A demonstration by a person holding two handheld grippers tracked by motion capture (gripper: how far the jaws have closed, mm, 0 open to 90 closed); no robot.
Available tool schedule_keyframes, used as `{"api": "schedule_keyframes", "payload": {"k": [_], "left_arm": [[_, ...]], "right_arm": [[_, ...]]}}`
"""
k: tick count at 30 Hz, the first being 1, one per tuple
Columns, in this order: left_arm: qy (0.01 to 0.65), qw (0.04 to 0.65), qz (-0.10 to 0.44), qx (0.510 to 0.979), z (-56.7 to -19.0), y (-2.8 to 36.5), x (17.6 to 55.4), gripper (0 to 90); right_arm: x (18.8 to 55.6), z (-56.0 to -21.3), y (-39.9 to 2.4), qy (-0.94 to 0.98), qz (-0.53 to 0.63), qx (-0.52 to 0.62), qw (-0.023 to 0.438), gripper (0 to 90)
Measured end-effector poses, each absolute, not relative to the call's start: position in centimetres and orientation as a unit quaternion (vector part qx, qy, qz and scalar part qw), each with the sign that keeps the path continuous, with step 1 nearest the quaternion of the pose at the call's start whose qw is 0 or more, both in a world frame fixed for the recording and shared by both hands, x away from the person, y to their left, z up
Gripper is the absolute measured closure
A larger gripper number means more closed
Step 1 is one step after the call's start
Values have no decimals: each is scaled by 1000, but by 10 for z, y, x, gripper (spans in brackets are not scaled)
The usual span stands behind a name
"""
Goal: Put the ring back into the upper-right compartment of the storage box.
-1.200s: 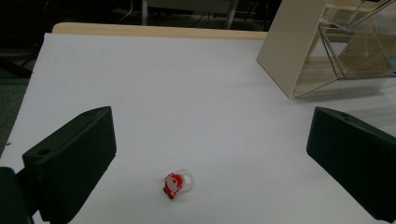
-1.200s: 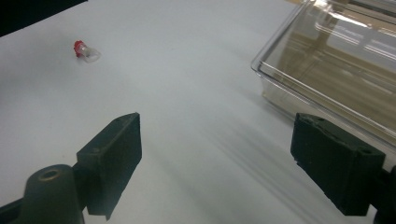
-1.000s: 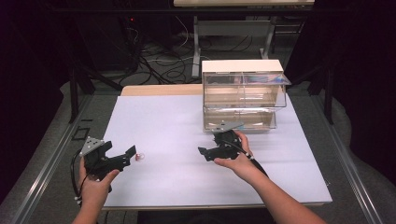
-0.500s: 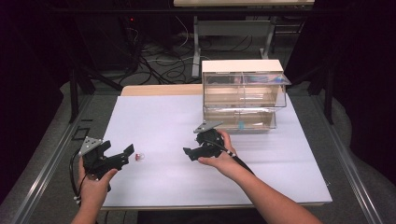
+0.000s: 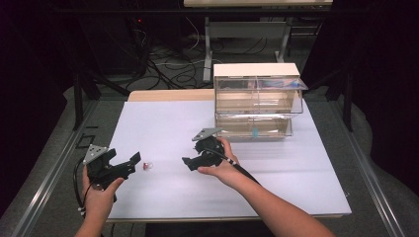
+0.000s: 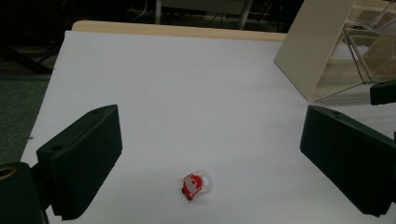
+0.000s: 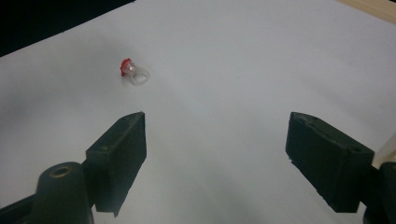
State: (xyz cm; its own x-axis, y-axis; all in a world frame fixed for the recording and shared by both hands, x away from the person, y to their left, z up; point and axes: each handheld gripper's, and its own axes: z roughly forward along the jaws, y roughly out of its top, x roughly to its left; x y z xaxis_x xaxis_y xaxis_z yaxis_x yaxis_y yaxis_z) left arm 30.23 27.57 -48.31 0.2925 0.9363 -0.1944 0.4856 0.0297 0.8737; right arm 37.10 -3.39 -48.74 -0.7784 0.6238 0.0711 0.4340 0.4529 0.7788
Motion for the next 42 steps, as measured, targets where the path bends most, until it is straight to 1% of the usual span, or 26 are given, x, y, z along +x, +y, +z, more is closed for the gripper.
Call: {"api": "schedule_keyframes", "payload": {"k": [1, 6, 8, 12, 15, 18, 20, 21, 22, 25, 27, 29, 30, 36, 38, 42], "left_arm": [[544, 468, 241, 654, -483, 276, 302, 56], [546, 462, 244, 655, -483, 276, 303, 56], [548, 461, 246, 653, -484, 276, 303, 56], [548, 462, 246, 652, -484, 276, 304, 58], [549, 461, 247, 652, -484, 277, 304, 61], [552, 462, 246, 649, -484, 277, 304, 64], [551, 463, 246, 649, -484, 278, 304, 64], [549, 465, 245, 650, -484, 278, 305, 64], [550, 467, 244, 648, -484, 277, 305, 64], [550, 466, 243, 649, -484, 277, 306, 64], [550, 466, 243, 649, -484, 278, 306, 64], [552, 464, 242, 649, -484, 278, 306, 65], [553, 464, 243, 648, -484, 279, 306, 67], [558, 462, 245, 645, -484, 282, 303, 69], [559, 461, 246, 644, -484, 283, 302, 69], [561, 458, 249, 643, -484, 286, 298, 69]], "right_arm": [[372, -488, -31, 841, 428, 310, 116, 201], [371, -486, -21, 844, 422, 314, 101, 200], [372, -488, -16, 844, 425, 311, 104, 200], [374, -490, -7, 849, 420, 310, 86, 200], [374, -492, 0, 849, 421, 307, 83, 203], [374, -494, 8, 852, 418, 307, 70, 224], [374, -495, 13, 853, 421, 302, 67, 228], [374, -497, 15, 852, 426, 296, 73, 231], [373, -496, 17, 857, 419, 294, 66, 232], [373, -499, 25, 854, 428, 287, 68, 240], [372, -500, 28, 860, 421, 282, 62, 244], [372, -502, 33, 860, 421, 284, 58, 254], [373, -504, 36, 857, 430, 276, 65, 259], [377, -511, 47, 860, 434, 266, 50, 298], [380, -516, 51, 859, 437, 260, 52, 301], [382, -521, 57, 865, 427, 261, 40, 302]]}}
